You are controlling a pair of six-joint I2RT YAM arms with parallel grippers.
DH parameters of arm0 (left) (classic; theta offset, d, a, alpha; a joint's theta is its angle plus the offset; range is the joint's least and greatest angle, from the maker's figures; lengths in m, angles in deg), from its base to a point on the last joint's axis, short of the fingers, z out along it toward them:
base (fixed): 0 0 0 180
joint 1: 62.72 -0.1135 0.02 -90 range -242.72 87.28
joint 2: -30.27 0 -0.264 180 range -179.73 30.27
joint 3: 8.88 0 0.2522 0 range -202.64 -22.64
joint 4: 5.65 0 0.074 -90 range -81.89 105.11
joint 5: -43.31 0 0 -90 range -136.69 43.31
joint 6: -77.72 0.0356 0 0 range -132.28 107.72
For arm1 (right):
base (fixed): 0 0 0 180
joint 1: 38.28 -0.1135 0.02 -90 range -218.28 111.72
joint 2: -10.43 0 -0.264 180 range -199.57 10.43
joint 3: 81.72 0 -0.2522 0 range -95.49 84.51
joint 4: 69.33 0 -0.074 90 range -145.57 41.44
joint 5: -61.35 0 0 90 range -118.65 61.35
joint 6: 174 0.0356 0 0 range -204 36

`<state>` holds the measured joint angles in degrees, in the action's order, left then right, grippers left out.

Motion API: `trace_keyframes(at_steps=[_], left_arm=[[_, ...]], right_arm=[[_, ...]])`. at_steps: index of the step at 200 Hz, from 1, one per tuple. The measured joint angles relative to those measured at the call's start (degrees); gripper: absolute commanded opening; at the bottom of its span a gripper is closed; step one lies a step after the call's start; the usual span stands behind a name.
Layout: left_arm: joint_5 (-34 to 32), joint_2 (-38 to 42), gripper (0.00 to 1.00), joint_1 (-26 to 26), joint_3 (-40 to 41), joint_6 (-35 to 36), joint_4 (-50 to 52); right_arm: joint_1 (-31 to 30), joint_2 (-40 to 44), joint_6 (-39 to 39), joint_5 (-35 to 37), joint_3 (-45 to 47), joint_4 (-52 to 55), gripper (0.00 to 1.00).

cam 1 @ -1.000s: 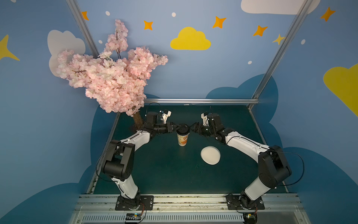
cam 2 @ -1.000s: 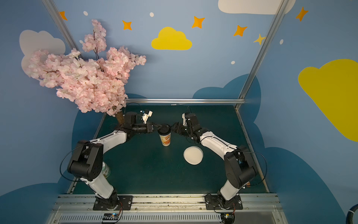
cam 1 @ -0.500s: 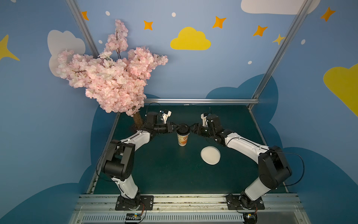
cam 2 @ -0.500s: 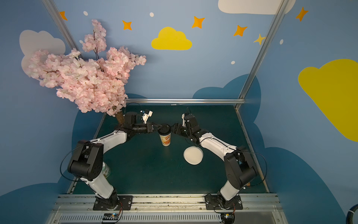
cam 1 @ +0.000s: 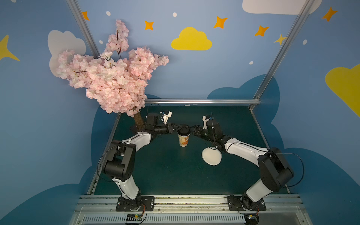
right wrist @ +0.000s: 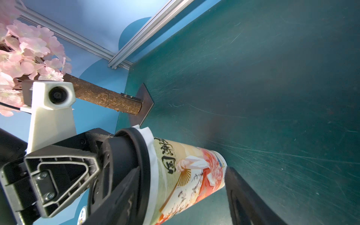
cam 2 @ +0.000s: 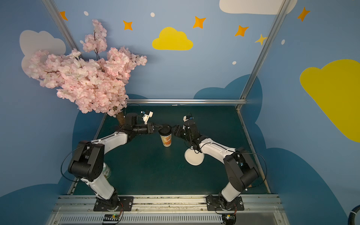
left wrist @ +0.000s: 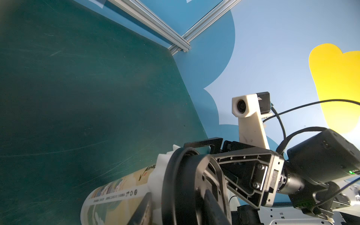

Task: Put the leak-proof paper on the milk tea cups
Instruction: Secure the cup lid on the cup.

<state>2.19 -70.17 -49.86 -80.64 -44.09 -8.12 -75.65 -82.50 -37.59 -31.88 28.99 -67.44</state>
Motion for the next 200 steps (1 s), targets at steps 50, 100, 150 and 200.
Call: trace_keyframes(at_steps=[50,100,150,200], left_arm=[[-0.02,-0.04,0.4,0.07,0.0,0.0,-0.22],[-0.07,-0.07,0.41,0.07,0.0,-0.09,-0.26],[-0.07,-0.07,0.43,0.09,-0.02,-0.11,-0.28],[-1.92,0.92,0.51,0.42,-2.45,0.17,6.01]], right_arm=[[-5.55,1.6,-1.2,14.75,-1.84,5.49,0.72],[-10.1,0.04,1.18,27.06,-3.17,8.0,0.73],[-11.65,-0.15,1.77,31.8,-3.21,7.48,0.75],[-10.67,0.68,-2.25,29.83,-7.39,14.73,0.78]])
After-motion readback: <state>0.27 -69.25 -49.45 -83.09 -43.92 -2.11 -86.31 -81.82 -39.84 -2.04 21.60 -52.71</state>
